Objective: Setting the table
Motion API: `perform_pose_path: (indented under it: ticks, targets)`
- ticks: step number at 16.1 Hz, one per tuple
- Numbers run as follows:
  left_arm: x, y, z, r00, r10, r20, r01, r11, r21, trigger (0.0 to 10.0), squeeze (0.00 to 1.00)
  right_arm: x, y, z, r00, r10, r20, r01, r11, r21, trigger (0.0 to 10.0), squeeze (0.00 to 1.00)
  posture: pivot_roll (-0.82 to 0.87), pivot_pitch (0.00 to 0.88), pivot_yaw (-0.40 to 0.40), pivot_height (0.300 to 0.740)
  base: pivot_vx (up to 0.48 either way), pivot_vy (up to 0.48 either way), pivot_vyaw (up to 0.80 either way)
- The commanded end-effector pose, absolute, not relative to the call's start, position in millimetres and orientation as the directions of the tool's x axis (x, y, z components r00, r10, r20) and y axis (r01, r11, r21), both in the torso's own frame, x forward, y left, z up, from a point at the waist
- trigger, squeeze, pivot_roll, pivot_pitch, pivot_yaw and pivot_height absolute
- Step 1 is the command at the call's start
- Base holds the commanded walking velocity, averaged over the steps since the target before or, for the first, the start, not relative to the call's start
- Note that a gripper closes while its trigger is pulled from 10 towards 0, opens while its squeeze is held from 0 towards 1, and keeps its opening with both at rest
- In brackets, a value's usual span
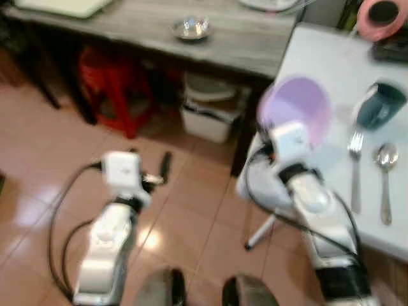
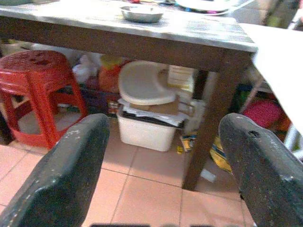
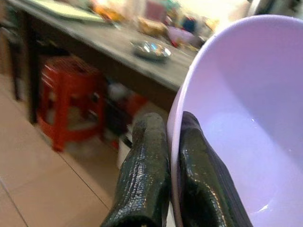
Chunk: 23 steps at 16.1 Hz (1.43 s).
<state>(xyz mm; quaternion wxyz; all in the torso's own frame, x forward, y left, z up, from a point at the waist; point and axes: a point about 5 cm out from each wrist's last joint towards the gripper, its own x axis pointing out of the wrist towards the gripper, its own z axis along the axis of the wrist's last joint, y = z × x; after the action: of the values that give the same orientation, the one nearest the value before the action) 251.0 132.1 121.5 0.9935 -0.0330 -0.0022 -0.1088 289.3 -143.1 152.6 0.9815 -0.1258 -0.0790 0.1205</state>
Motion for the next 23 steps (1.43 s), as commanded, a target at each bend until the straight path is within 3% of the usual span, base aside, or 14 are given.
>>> perform_pose_path:
  ticks: [1, 10, 23]
  targets:
    - [254.2, 137.3, 124.4, 0.978, -0.206, 0.023, 0.206, 0.978, -0.019, 10.0, 0.0, 287.2, -140.0, 165.6, 0.949, 0.25, 0.194, -0.196, 0.945, -0.262, 10.0, 0.0, -0.01, 0.112, 0.0, 0.74, 0.319, 0.36, 0.0]
    - [260.8, 134.1, 127.8, 0.98, -0.192, 0.053, 0.192, 0.981, 0.016, 10.0, 0.0, 286.5, -134.8, 167.0, 0.954, 0.225, 0.197, -0.179, 0.957, -0.227, 10.0, 0.0, -0.01, 0.111, 0.004, 0.74, 0.414, 0.064, -0.12]
    - [266.4, 133.7, 130.7, 0.979, -0.186, 0.083, 0.18, 0.981, 0.069, 10.0, 0.0, 286.1, -132.8, 169.1, 0.951, 0.24, 0.198, -0.192, 0.953, -0.233, 10.0, 0.0, -0.02, 0.114, 0.0, 0.74, 0.325, 0.348, 0.0]
